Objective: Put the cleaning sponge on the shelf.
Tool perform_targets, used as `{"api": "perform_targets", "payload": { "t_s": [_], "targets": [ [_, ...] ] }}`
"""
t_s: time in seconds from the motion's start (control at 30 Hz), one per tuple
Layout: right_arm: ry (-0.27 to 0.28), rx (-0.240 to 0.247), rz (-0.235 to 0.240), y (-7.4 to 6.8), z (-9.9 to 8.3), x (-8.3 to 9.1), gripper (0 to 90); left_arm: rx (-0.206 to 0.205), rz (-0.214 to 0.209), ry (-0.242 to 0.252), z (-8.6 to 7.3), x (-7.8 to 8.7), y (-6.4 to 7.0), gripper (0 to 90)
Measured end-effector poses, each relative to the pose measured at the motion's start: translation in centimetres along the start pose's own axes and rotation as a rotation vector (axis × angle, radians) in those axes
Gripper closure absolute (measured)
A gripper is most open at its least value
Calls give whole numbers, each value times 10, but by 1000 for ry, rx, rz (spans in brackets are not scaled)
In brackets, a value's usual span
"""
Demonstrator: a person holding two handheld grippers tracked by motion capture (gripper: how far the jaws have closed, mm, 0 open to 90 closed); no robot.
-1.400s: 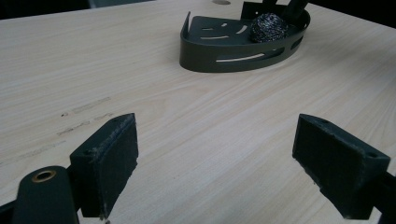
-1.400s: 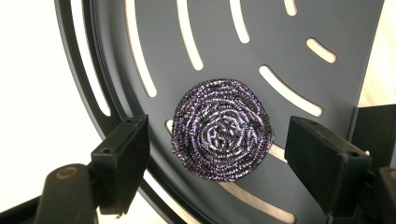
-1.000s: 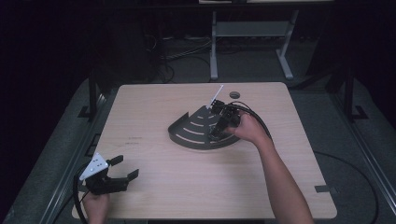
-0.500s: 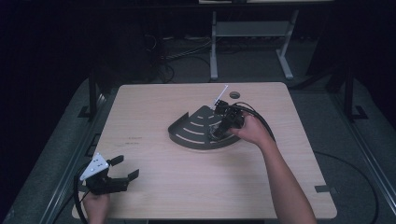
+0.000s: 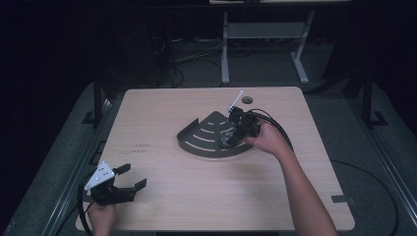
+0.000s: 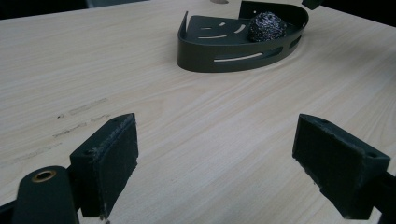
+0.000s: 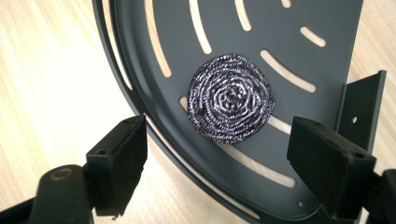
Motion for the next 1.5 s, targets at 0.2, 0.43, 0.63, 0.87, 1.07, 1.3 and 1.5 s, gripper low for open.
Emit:
{"api": "perform_targets", "payload": {
  "t_s": [0.2, 0.43, 0.63, 0.87, 1.07, 1.3, 1.5],
  "targets": [
    [-2, -5, 3, -3, -7, 1, 194, 1, 1, 3, 0, 0, 1, 137],
    [10, 0, 8, -7, -10, 3, 193, 1, 1, 2, 0, 0, 1, 137],
    [10, 8, 6, -11, -9, 5, 190, 0, 4, 2, 0, 1, 1, 137],
    [13, 4, 8, -14, -17, 6, 191, -3, 3, 0, 0, 1, 1, 137],
    [8, 3, 6, -14, -23, 8, 191, -2, 1, -1, 0, 1, 2, 137],
    [13, -1, 4, -17, -28, 13, 185, -2, 1, -1, 0, 0, 2, 137],
    [17, -10, 4, -19, -37, 16, 185, -3, 2, -2, 0, 1, 2, 137]
  ]
}}
Point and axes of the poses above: each handheld gripper's, and its own axes: x roughly backward along the jaws, z roughly out of its top, y roughly to its right, the point moved 3 cm from there along -x, roughly forward along the jaws, and after that the axes turned 8 degrees about y, right-handed, at the moved point
